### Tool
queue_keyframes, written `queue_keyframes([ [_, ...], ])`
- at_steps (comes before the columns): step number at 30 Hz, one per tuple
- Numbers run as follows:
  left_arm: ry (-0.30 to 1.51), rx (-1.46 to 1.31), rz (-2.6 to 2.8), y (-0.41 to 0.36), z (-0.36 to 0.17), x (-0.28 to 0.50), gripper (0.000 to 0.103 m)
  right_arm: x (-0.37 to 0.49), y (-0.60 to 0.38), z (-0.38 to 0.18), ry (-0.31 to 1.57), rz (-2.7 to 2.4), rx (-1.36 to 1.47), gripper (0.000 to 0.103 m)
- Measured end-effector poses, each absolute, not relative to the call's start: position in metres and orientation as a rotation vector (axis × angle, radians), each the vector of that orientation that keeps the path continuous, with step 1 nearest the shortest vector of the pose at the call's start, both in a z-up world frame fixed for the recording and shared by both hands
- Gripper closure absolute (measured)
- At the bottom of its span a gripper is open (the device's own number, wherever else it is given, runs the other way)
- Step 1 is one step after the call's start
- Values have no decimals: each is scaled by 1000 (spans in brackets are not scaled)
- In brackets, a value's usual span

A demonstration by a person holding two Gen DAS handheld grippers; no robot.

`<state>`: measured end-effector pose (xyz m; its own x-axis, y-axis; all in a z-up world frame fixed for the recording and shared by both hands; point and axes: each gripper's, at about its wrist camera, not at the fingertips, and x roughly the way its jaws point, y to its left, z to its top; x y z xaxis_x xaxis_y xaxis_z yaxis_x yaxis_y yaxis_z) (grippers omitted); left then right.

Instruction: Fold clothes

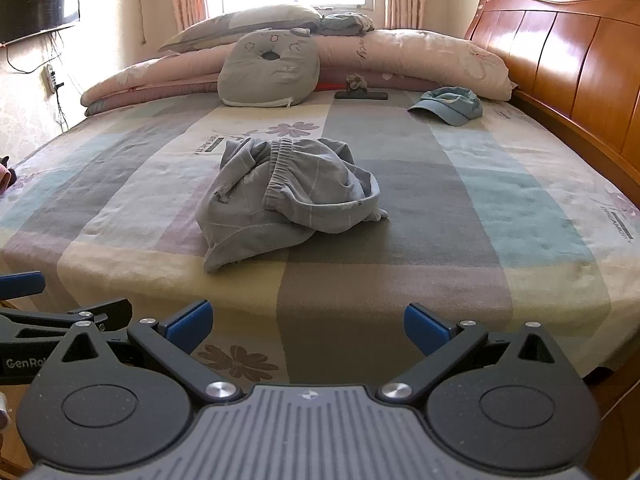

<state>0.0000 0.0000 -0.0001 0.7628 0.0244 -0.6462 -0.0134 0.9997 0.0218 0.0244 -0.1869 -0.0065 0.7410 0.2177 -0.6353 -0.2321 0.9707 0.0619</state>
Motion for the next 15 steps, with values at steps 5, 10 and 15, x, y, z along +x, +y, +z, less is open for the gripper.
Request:
queue_keyframes([
  [5, 700, 19, 23, 0, 0, 0, 1, 27, -186, -7, 698, 243, -22, 0],
  [10, 704, 27, 26, 1, -3, 3, 1, 26, -186, -6, 691, 258, -28, 0],
  [15, 708, 14, 27, 1, -6, 5, 1, 26, -184, -7, 691, 259, -33, 0],
])
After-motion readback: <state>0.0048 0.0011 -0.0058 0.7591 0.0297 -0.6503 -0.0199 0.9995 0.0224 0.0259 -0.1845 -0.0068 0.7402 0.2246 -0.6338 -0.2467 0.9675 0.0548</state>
